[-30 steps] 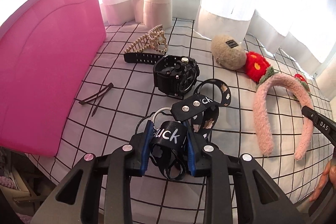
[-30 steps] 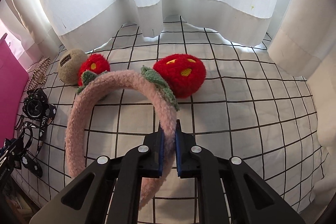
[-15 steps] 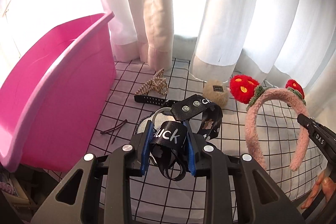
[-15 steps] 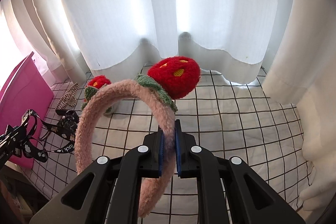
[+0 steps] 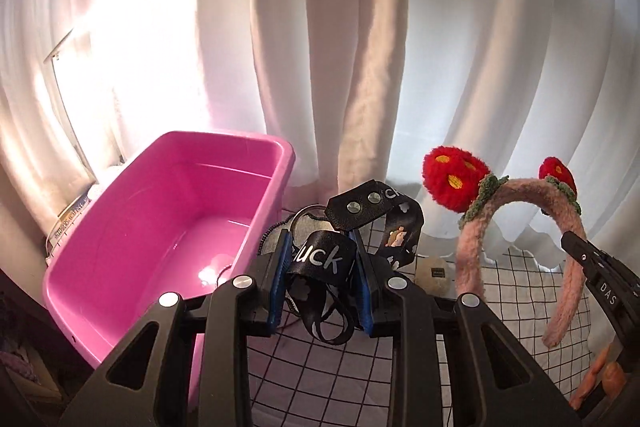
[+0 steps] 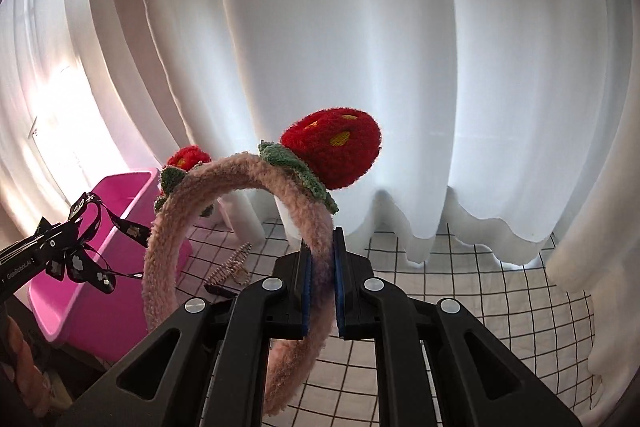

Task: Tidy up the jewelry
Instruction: 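Lift the lanyard and headband and carry them over the pink tub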

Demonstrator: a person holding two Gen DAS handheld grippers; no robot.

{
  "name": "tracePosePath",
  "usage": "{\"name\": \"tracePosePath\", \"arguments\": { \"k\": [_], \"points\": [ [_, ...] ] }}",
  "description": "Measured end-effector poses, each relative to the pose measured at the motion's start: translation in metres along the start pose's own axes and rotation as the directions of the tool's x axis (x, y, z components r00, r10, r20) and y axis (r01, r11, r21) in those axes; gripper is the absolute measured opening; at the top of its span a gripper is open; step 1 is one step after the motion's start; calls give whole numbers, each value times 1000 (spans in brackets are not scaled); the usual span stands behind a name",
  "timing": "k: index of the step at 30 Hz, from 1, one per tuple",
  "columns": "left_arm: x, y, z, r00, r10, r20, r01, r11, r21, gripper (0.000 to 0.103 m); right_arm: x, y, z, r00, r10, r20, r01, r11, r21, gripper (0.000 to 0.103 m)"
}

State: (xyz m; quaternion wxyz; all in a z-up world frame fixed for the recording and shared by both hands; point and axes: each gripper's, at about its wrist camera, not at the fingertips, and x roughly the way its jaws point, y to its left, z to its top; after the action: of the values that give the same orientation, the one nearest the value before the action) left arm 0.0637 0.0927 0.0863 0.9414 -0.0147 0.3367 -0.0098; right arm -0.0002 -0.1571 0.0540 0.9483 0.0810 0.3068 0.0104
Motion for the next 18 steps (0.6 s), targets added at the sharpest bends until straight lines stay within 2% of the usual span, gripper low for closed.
{"name": "tracePosePath", "arguments": {
  "k": [5,10,14,18],
  "points": [
    [-17,45,32,996,58,62,-56,998,-38,28,4,59,34,993,106,42,-103,992,-68,9],
    [-19,96,51,986,147,79,-141,987,-77,28,25,128,58,981,190,29,-184,971,-154,9],
    [-4,145,47,979,203,30,-198,972,-123,28,56,183,62,975,220,-25,-220,952,-214,9],
    [22,185,31,968,244,-49,-249,957,-146,28,88,228,57,971,217,-96,-236,933,-271,9]
  ]
}}
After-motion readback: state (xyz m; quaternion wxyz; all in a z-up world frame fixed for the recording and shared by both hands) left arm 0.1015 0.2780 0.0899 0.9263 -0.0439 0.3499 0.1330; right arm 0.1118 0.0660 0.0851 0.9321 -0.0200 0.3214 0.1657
